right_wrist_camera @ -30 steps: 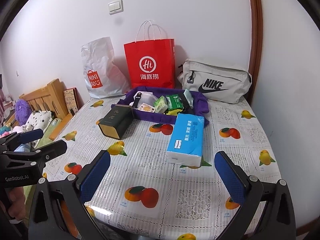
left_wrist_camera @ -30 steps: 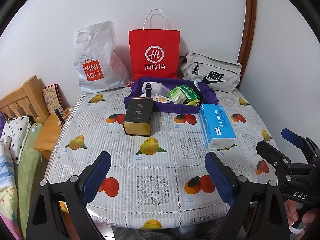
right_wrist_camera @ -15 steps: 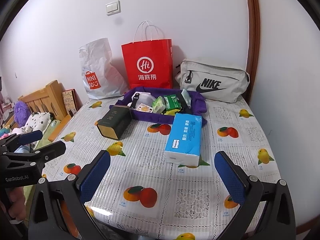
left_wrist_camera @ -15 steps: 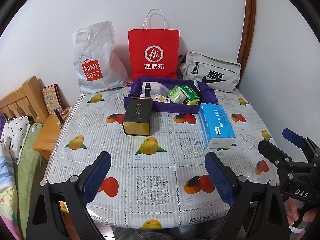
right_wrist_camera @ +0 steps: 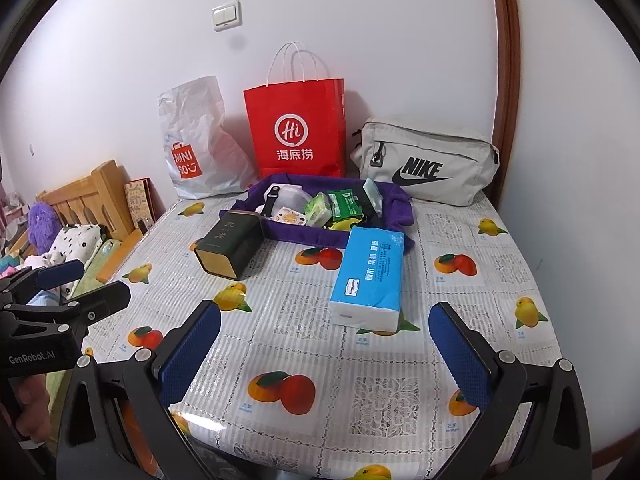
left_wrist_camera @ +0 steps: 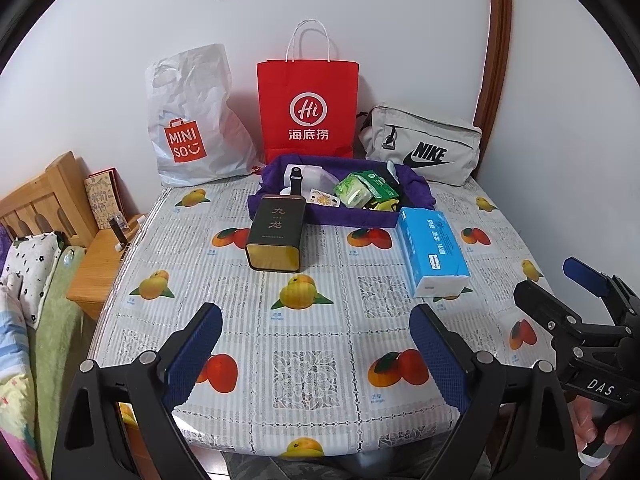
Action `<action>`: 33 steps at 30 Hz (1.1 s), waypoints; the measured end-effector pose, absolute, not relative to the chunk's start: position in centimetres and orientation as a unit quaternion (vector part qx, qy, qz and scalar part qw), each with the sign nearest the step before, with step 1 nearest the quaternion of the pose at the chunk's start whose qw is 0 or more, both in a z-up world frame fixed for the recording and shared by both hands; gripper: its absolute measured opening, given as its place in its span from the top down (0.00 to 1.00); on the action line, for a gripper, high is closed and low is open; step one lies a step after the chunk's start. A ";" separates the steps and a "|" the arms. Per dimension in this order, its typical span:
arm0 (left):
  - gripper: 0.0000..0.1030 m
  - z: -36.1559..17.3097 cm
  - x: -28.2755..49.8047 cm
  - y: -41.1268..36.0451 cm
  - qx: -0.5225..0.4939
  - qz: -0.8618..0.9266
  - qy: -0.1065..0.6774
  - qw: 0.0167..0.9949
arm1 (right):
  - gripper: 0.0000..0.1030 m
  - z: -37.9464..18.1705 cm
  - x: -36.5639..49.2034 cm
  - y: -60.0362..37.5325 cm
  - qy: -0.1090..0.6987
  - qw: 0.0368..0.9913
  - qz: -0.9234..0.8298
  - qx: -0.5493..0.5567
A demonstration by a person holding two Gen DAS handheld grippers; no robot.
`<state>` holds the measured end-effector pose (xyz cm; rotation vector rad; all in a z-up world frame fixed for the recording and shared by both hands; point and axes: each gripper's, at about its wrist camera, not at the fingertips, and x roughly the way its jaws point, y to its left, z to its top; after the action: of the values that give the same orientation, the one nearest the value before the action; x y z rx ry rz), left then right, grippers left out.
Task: Organize soft objects
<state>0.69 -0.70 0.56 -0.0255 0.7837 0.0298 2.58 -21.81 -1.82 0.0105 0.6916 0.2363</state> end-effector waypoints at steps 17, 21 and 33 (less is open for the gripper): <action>0.08 0.7 0.6 -0.6 -0.012 0.012 0.380 0.925 | 0.01 -1.6 2.4 -21.9 0.336 0.935 0.114 0.005; 0.08 0.8 0.6 -0.7 -0.011 0.012 0.378 0.925 | 0.01 -1.5 2.3 -21.9 0.335 0.936 0.111 0.005; 0.08 1.0 0.5 -0.6 -0.011 0.012 0.378 0.926 | 0.01 -1.4 2.2 -21.7 0.336 0.935 0.112 0.003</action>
<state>0.50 -0.64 1.02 -0.0232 0.7745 0.0251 2.20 -21.71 -1.44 0.0066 0.6859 0.2295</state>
